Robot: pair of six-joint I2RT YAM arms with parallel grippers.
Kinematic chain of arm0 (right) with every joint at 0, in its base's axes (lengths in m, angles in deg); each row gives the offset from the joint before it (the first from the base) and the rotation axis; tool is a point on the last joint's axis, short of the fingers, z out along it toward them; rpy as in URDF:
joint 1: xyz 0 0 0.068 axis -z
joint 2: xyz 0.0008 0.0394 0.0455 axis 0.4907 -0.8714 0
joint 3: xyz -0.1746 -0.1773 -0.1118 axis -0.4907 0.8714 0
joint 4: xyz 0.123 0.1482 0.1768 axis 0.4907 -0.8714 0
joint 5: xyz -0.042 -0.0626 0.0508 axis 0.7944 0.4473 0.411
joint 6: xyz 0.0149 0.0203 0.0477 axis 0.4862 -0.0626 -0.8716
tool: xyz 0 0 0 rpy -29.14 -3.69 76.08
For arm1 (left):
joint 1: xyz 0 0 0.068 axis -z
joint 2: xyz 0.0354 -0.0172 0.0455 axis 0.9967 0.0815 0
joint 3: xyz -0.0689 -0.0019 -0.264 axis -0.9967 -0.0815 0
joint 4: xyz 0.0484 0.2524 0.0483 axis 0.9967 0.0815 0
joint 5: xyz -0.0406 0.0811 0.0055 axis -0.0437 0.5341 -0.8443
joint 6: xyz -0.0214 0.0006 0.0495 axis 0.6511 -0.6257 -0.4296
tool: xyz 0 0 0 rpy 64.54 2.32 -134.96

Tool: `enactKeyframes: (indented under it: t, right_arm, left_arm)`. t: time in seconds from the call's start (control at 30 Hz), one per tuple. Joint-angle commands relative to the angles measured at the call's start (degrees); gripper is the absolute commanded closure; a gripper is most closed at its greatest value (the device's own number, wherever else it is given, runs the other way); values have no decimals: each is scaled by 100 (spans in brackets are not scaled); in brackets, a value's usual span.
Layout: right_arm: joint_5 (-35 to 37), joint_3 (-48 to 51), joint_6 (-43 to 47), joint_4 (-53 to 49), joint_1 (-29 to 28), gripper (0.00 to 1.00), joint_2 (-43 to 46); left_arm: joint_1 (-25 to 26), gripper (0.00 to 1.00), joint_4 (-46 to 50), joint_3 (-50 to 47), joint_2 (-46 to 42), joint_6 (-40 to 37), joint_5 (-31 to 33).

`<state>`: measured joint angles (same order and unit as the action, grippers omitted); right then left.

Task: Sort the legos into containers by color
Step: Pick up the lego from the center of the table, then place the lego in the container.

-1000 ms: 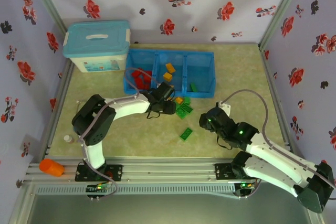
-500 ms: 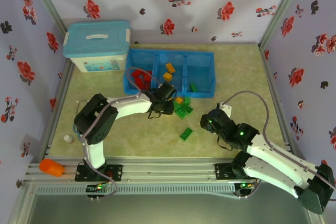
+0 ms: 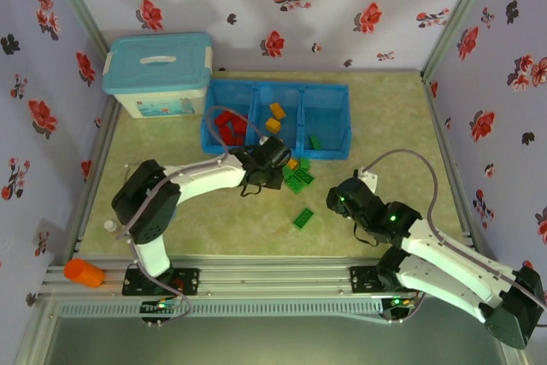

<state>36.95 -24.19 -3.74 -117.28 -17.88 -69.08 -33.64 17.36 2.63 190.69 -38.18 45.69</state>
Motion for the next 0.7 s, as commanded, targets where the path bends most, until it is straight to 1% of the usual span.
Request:
enactKeyframes:
  t: [0.0, 0.17, 0.37, 0.4, 0.43, 0.5, 0.53, 0.57, 0.67]
  right_arm:
    - [47, 119, -155, 142, -36, 39, 70]
    - [-4, 161, -218, 195, -63, 40, 72]
    - [-4, 111, -216, 161, -91, 40, 78]
    - [-6, 97, -204, 159, -101, 40, 85]
    - [-17, 87, -203, 150, -101, 40, 78]
    - [-17, 69, -203, 133, -108, 40, 84]
    - [-29, 60, -203, 124, -116, 40, 78]
    - [-31, 60, -209, 121, -133, 40, 78]
    - [-30, 105, -236, 148, -160, 40, 79]
  left_arm:
    - [-130, 77, 312, 606, -319, -278, 168]
    - [-444, 77, 691, 1653, 22, -601, 109]
    - [-833, 77, 1071, 2907, 768, -802, 61]
    - [-890, 73, 1123, 3119, 892, -826, 48]
    - [-949, 62, 1204, 3320, 1017, -815, 52]
    - [-1027, 29, 1432, 3685, 1195, -793, 65]
    - [-1028, 24, 1507, 3777, 1228, -793, 134]
    - [-1020, 22, 1532, 3769, 1191, -783, 172]
    - [-963, 22, 1197, 3227, 809, -746, 174]
